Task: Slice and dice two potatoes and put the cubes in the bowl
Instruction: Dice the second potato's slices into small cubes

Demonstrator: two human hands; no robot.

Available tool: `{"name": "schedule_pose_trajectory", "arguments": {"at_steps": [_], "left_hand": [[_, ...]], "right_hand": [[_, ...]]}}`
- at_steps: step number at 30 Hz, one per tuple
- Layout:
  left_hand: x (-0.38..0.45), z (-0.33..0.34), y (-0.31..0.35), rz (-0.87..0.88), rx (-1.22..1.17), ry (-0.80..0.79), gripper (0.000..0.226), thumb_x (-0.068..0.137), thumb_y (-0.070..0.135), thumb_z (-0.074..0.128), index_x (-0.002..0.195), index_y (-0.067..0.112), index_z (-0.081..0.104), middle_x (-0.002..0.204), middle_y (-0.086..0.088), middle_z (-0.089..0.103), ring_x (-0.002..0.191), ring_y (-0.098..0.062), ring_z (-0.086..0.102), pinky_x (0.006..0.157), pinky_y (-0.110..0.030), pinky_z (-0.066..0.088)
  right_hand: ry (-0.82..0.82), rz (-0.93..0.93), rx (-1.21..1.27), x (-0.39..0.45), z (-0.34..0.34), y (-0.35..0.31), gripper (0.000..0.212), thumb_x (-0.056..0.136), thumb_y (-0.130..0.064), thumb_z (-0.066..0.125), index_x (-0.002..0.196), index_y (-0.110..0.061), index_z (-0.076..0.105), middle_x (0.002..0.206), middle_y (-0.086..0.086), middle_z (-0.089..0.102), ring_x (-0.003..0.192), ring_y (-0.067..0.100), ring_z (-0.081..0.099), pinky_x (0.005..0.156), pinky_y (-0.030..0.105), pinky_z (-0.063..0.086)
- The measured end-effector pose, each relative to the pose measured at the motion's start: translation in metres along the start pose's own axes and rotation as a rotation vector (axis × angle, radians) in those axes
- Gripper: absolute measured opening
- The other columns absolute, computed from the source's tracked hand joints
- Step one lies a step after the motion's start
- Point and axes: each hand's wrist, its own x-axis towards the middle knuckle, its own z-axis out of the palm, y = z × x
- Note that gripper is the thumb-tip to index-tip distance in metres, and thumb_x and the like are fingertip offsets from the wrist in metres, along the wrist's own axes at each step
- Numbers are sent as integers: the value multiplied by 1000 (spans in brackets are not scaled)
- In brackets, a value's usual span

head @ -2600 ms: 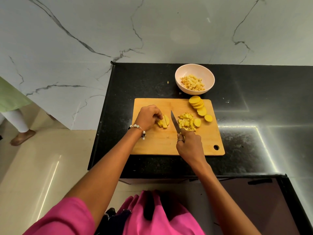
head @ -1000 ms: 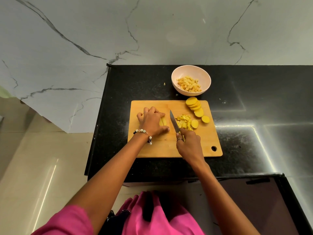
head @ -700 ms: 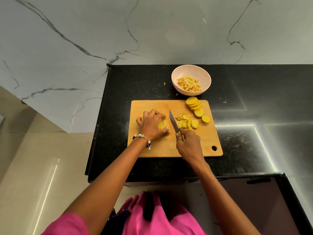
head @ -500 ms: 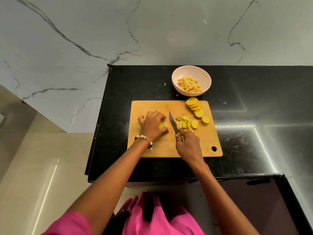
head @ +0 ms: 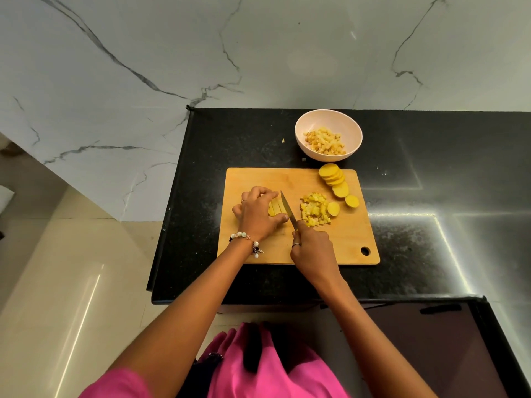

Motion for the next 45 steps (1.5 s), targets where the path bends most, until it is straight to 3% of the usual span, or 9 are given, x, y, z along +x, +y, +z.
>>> {"name": "schedule_pose_trajectory", "arguments": {"at_steps": [10,20,25,29,33,37,45], "left_hand": [[2,0,-2,-28,-3,8,50,73,46,72,120,37,61,122,15,49,118,-11,36,81,-31,18],[4,-3,-1,-35,-21,-10,53,71,46,74,121,38,59,122,15,49,119,-12,37,81,-31,19],[-2,2,8,-140,-30,62,73,71,52,72,135,25,47,128,1,45,121,-20,39,91,-36,31],[-4,11,25,-277,-4,135,74,70,61,69,117,8,47,120,-11,47,110,-29,46,87,-38,41],[2,15,32,-302,74,114,65,75,47,72,117,4,46,122,-15,45,111,-30,45,88,-35,41],[10,10,18,-185,44,47,51,78,34,72,118,8,53,122,-13,45,115,-29,43,92,-33,39],[24,-26,-11,183,62,-223,62,73,24,79,130,19,54,118,-1,53,109,-16,50,90,-20,40]], "right_hand": [[-33,-13,-115,0,8,-2,40,95,-14,39,134,-7,41,99,22,63,89,40,58,66,38,43],[-13,-61,-43,4,7,1,39,93,-10,40,130,-5,49,94,23,65,84,41,58,65,41,43],[130,-69,73,3,-3,4,36,95,-10,45,129,-1,53,91,23,68,83,41,61,62,39,41],[155,-17,131,6,-9,8,33,95,-12,47,125,-2,56,95,23,67,86,41,60,63,36,40],[140,-1,132,6,-7,12,32,95,-13,47,123,-2,58,89,22,67,78,38,59,59,32,32],[133,-11,141,2,-6,11,36,96,-12,47,129,-1,54,99,22,68,88,38,61,69,39,45],[57,-40,61,3,0,8,40,96,-16,44,136,-10,49,97,19,68,83,35,61,66,38,45]]}}
